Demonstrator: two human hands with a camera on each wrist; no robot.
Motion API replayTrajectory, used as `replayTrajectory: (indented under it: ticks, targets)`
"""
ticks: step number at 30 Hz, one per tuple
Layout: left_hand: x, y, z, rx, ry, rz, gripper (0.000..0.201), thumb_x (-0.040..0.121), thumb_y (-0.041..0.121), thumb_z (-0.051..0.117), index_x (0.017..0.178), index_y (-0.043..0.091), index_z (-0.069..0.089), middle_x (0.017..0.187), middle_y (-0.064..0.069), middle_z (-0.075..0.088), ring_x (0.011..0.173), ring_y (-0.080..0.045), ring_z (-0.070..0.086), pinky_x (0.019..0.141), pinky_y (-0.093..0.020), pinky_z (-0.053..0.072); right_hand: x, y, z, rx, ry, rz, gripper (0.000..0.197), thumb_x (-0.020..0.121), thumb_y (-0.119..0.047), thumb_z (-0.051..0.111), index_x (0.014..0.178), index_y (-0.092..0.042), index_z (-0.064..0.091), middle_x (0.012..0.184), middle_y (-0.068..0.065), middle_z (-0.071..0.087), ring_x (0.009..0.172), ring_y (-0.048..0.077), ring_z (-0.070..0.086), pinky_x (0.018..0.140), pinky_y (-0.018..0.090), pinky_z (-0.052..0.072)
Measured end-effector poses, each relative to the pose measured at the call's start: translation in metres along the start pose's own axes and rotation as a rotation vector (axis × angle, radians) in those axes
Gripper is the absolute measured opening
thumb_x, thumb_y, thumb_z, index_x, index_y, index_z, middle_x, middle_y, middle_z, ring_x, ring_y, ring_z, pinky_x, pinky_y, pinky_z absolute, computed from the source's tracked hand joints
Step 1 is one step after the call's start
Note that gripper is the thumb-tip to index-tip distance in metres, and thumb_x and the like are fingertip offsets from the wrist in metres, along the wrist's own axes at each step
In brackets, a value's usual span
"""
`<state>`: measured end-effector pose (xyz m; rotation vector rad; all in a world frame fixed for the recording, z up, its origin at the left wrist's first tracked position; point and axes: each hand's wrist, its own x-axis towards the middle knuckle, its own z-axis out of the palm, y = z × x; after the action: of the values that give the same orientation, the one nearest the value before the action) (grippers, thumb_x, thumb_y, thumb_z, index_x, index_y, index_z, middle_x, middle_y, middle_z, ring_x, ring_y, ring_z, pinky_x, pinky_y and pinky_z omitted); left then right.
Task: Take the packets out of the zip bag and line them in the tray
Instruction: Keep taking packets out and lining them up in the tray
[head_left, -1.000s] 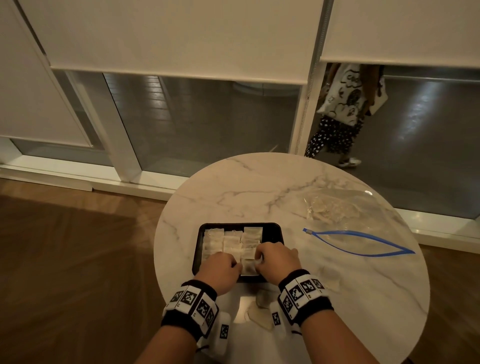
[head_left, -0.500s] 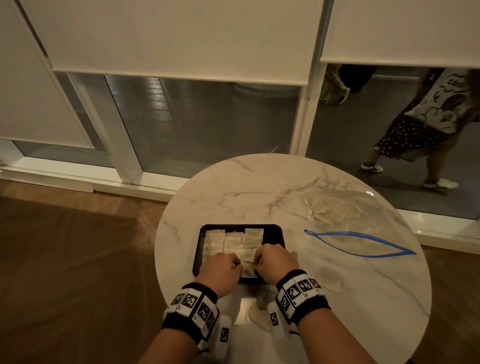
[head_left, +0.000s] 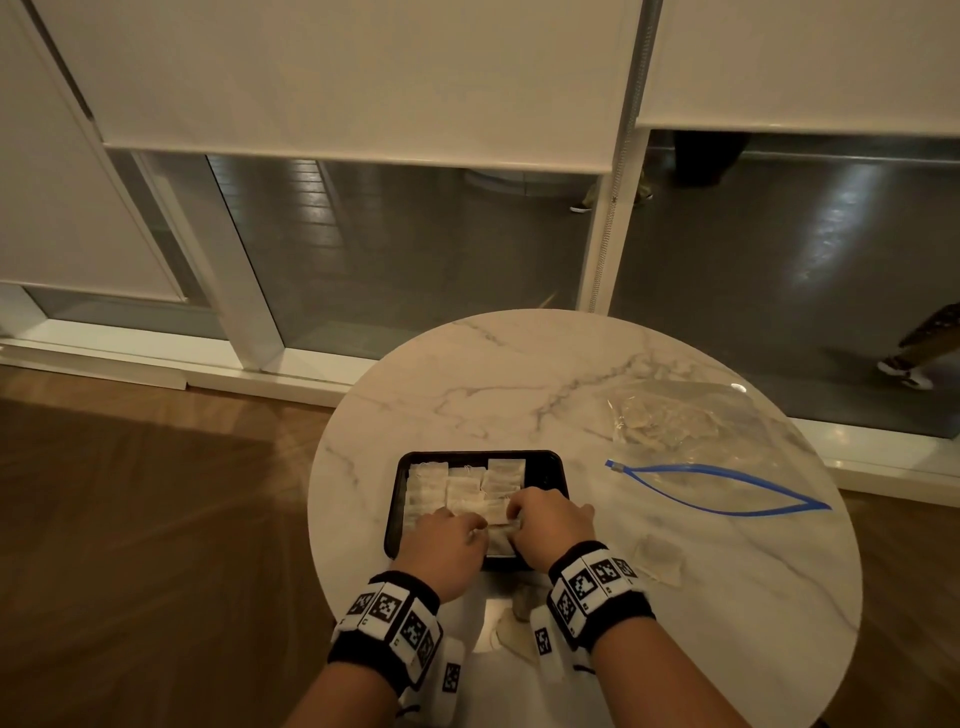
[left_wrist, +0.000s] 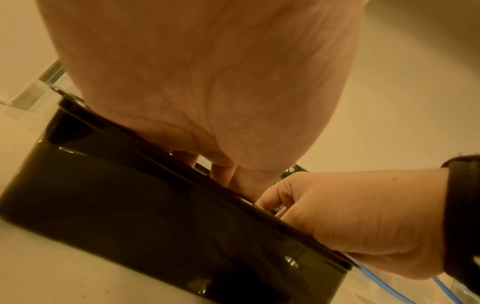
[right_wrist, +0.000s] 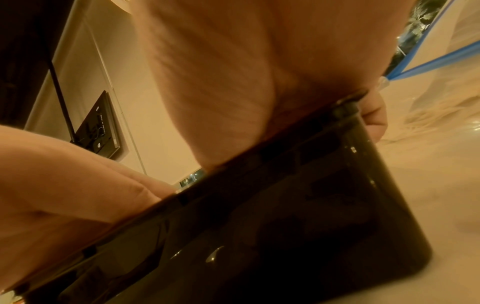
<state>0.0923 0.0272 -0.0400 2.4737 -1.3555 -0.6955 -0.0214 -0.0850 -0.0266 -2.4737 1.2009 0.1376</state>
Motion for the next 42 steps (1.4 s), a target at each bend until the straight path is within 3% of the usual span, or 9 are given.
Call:
replayTrajectory:
  ticks: [11, 20, 24, 30, 34, 38, 42]
  targets:
    - [0.000, -0.002, 0.002, 0.011, 0.001, -0.003, 0.038, 0.102, 0.041, 0.037, 0.131, 0.037, 0.061, 0.125, -0.005, 0.056, 0.119, -0.024, 0.051, 0.102, -0.044, 0.045, 0.000, 0.000, 0.001, 0.031, 0.036, 0.022, 0.016, 0.089, -0.018, 0.057, 0.097, -0.028, 0.066, 0.099, -0.005, 0.067, 0.100, 0.021, 0.062, 0.100, 0.046, 0.035]
    - [0.002, -0.004, 0.005, 0.034, 0.006, 0.013, 0.039, 0.102, 0.041, 0.036, 0.131, 0.039, 0.062, 0.123, -0.005, 0.057, 0.117, -0.024, 0.050, 0.101, -0.044, 0.045, 0.003, 0.000, 0.005, 0.017, 0.002, 0.027, 0.020, 0.088, -0.024, 0.055, 0.101, -0.032, 0.068, 0.101, -0.008, 0.068, 0.101, 0.019, 0.062, 0.098, 0.047, 0.032]
    - [0.002, -0.004, 0.004, 0.044, 0.003, 0.008, 0.038, 0.102, 0.042, 0.036, 0.128, 0.040, 0.063, 0.123, -0.006, 0.057, 0.117, -0.025, 0.050, 0.101, -0.044, 0.045, 0.005, 0.000, 0.008, 0.041, 0.016, 0.043, 0.017, 0.089, -0.028, 0.056, 0.095, -0.029, 0.072, 0.094, -0.010, 0.070, 0.096, 0.017, 0.063, 0.099, 0.048, 0.033]
    - [0.000, -0.002, 0.003, 0.057, -0.006, 0.016, 0.038, 0.101, 0.041, 0.035, 0.124, 0.039, 0.066, 0.118, -0.005, 0.056, 0.113, -0.024, 0.051, 0.100, -0.043, 0.043, 0.005, -0.003, 0.005, 0.024, 0.086, 0.062, 0.017, 0.087, -0.024, 0.049, 0.091, -0.027, 0.065, 0.088, -0.007, 0.065, 0.090, 0.020, 0.062, 0.098, 0.048, 0.032]
    - [0.002, -0.004, 0.005, 0.090, -0.021, 0.012, 0.039, 0.099, 0.042, 0.033, 0.115, 0.034, 0.068, 0.114, -0.005, 0.058, 0.111, -0.025, 0.051, 0.096, -0.044, 0.044, 0.008, -0.012, -0.004, -0.013, 0.169, 0.051, 0.014, 0.091, -0.028, 0.046, 0.101, -0.027, 0.055, 0.088, -0.007, 0.062, 0.091, 0.019, 0.063, 0.106, 0.055, 0.022]
    - [0.005, -0.007, 0.010, 0.117, -0.019, 0.023, 0.053, 0.089, 0.048, 0.020, 0.109, 0.033, 0.067, 0.112, -0.001, 0.062, 0.112, -0.024, 0.050, 0.089, -0.043, 0.044, 0.019, -0.015, -0.002, 0.016, 0.086, 0.092, 0.045, 0.089, -0.028, 0.045, 0.134, -0.025, 0.041, 0.084, -0.009, 0.058, 0.095, 0.019, 0.059, 0.109, 0.065, 0.012]
    - [0.004, -0.007, 0.010, 0.122, 0.005, 0.015, 0.042, 0.098, 0.043, 0.030, 0.112, 0.030, 0.067, 0.114, -0.004, 0.059, 0.113, -0.024, 0.049, 0.094, -0.044, 0.043, 0.024, -0.016, -0.001, 0.016, 0.048, 0.110, 0.052, 0.088, -0.028, 0.044, 0.139, -0.025, 0.036, 0.077, -0.008, 0.061, 0.089, 0.020, 0.060, 0.110, 0.068, 0.008]
